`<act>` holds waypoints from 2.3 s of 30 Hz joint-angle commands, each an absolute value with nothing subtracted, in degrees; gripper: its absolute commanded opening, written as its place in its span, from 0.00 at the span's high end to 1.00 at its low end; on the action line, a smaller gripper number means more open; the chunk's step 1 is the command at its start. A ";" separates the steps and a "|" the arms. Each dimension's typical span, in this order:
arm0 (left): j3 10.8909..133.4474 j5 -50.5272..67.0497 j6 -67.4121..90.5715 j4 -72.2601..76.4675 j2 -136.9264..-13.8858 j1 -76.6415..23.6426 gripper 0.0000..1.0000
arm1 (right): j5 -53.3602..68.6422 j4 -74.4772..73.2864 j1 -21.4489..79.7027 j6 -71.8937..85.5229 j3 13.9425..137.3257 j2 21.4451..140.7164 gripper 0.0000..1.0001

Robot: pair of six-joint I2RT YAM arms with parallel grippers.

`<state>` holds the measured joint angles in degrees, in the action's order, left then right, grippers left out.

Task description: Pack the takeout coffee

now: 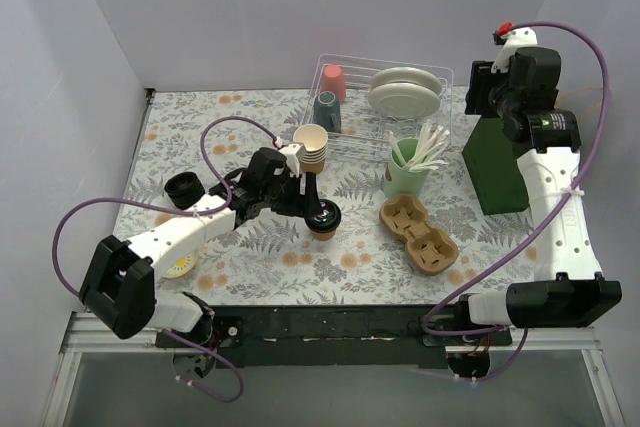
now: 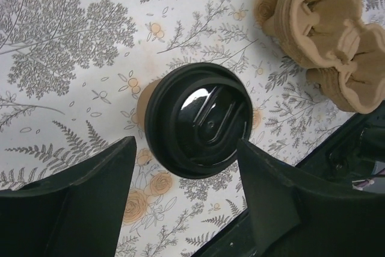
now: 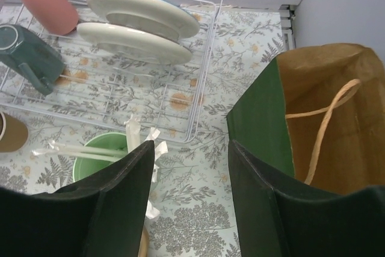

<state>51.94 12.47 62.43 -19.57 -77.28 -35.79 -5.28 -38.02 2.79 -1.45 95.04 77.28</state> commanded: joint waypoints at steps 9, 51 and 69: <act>67.49 5.65 61.95 -26.26 -83.39 -39.90 0.38 | 1.21 -32.87 2.81 -2.28 87.37 72.07 0.41; 76.64 -16.96 85.43 -39.81 -95.36 -51.50 0.74 | 3.87 -31.11 2.81 -2.81 83.76 68.12 0.41; 74.10 -23.99 80.60 -42.89 -91.94 -51.50 1.00 | 4.13 -31.20 2.81 -2.99 83.41 66.97 0.41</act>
<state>75.37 -20.01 82.35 -40.14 -95.24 -51.59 3.40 -33.43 2.79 -2.00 83.72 68.60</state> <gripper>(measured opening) 0.137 0.591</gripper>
